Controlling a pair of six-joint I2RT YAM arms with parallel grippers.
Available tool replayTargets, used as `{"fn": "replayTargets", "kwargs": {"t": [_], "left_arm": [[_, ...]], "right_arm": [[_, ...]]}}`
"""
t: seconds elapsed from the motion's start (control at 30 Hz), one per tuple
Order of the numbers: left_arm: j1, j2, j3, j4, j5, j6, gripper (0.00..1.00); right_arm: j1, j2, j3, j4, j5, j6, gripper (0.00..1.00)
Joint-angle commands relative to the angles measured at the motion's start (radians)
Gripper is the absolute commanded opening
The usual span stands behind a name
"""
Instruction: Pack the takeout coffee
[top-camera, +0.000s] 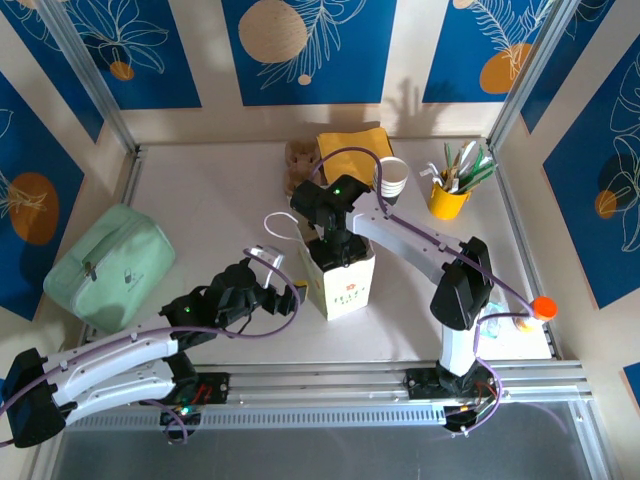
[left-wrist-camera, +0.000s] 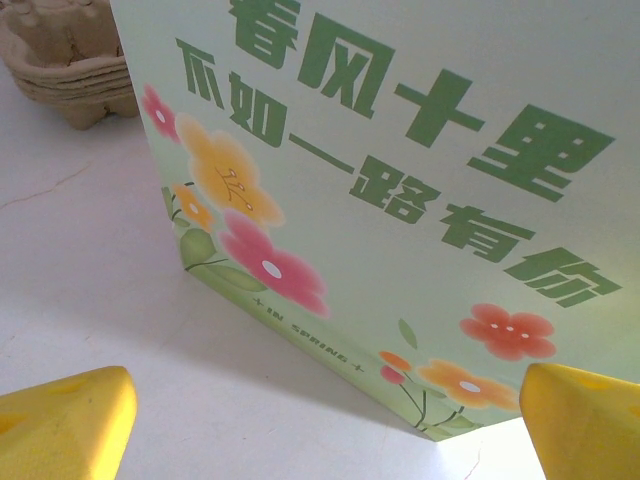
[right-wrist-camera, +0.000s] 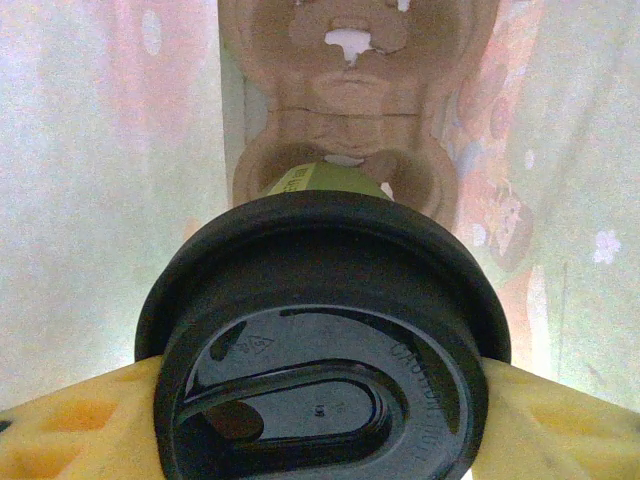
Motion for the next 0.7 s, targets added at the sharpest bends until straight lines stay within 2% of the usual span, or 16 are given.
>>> {"fn": "replayTargets", "kwargs": {"t": [0.0,0.67], "left_arm": [[-0.008,-0.013,0.003,0.012,-0.01,0.003,0.98],[-0.008,-0.002,0.007,0.019,-0.008,0.004,0.98]], "right_arm": [[-0.002,0.007,-0.019,0.001,-0.007,0.018,0.62],[-0.006,0.003,-0.046,0.036,-0.023,0.014,0.62]]}}
